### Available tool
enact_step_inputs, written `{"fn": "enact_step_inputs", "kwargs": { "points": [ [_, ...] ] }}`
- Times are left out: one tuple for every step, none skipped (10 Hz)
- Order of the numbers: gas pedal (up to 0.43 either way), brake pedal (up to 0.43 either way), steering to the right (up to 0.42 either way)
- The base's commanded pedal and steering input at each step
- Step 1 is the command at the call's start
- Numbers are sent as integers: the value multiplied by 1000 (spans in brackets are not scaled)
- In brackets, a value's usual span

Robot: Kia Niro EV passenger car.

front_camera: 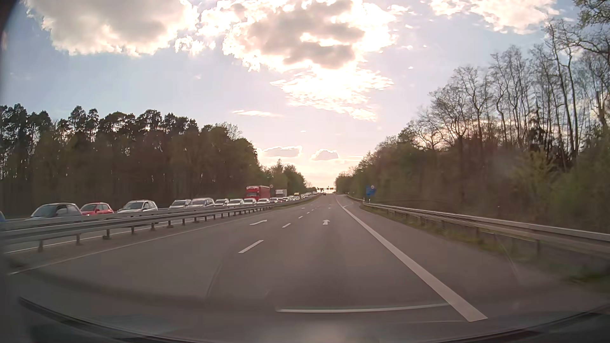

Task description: Follow the waypoints while adhering to traffic rules and regulations

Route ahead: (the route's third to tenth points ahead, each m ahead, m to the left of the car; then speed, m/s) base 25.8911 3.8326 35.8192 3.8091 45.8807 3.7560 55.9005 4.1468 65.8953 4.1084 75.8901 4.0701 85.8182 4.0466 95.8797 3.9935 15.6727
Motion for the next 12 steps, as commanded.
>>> {"fn": "enact_step_inputs", "kwargs": {
  "points": [
    [8, 0, -2],
    [8, 0, -2],
    [8, 0, -3],
    [8, 0, -2],
    [20, 0, -2],
    [20, 0, -2],
    [20, 0, -2],
    [20, 0, -2],
    [20, 0, -2],
    [20, 0, -2],
    [39, 0, -2],
    [39, 0, -2]
  ]
}}
